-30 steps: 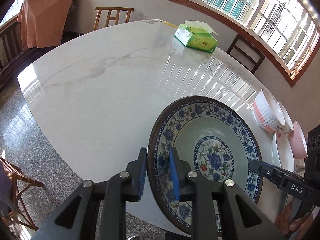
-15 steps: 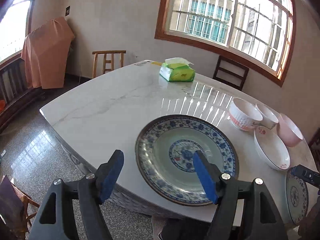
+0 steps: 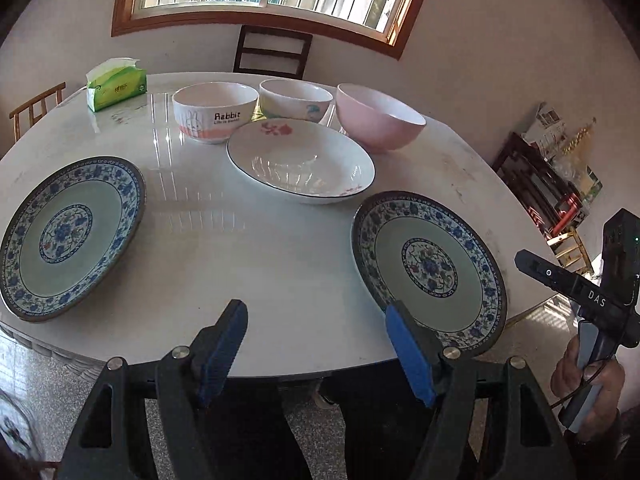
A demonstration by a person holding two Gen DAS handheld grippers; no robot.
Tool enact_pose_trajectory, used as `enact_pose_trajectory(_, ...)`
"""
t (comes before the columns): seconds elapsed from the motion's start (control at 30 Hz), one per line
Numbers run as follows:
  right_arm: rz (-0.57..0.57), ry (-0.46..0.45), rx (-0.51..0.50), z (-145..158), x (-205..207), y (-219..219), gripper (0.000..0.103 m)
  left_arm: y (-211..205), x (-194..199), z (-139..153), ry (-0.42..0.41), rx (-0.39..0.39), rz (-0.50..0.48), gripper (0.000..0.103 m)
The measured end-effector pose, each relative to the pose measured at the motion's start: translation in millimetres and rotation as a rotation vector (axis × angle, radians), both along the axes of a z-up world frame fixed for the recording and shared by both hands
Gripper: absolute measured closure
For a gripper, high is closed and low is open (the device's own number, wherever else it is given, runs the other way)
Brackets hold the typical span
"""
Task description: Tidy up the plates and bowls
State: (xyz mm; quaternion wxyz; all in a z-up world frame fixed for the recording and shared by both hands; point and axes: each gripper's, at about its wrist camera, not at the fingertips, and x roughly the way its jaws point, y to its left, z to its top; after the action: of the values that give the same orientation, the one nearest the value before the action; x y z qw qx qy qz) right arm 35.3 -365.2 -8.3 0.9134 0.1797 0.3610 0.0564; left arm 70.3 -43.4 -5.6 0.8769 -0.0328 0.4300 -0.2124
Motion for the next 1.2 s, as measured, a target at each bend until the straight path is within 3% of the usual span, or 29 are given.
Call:
enact_pose_trajectory(0.07, 0.009, 0.003, 0.021, -5, -1, -4, 0.043, -12, 3, -4, -0.005, 0.044, 0.018, 0.030)
enact_pose_trajectory(0.2, 0.025, 0.013, 0.047, -16, 4, -8, 0.043, -20, 15, -13, 0.041, 0.039, 0.049, 0.030)
enact_pose_trajectory(0.33, 0.035, 0.018, 0.109, -25, 7, -21, 0.043, -18, 31, -27, 0.170, -0.066, 0.067, 0.030)
enact_pose_trajectory(0.47, 0.053, 0.023, 0.121, -32, 12, -27, 0.043, -19, 35, -35, 0.201, -0.194, 0.031, 0.030)
enact_pose_trajectory(0.6, 0.088, 0.037, 0.178, -41, 19, -31, 0.043, -31, 38, -32, 0.184, -0.142, 0.026, 0.030)
enact_pose_trajectory(0.83, 0.127, 0.032, 0.273, -49, 27, -40, 0.043, -43, 42, -33, 0.213, -0.172, -0.044, 0.030)
enact_pose_trajectory(0.9, 0.133, 0.029, 0.296, -51, 29, -42, 0.043, -45, 43, -34, 0.222, -0.211, -0.074, 0.030)
enact_pose_trajectory(0.97, 0.146, 0.026, 0.292, -51, 30, -41, 0.043, -46, 42, -35, 0.221, -0.233, -0.082, 0.030)
enact_pose_trajectory(1.2, 0.204, 0.023, 0.277, -51, 34, -31, 0.043, -56, 42, -32, 0.220, -0.197, -0.120, 0.030)
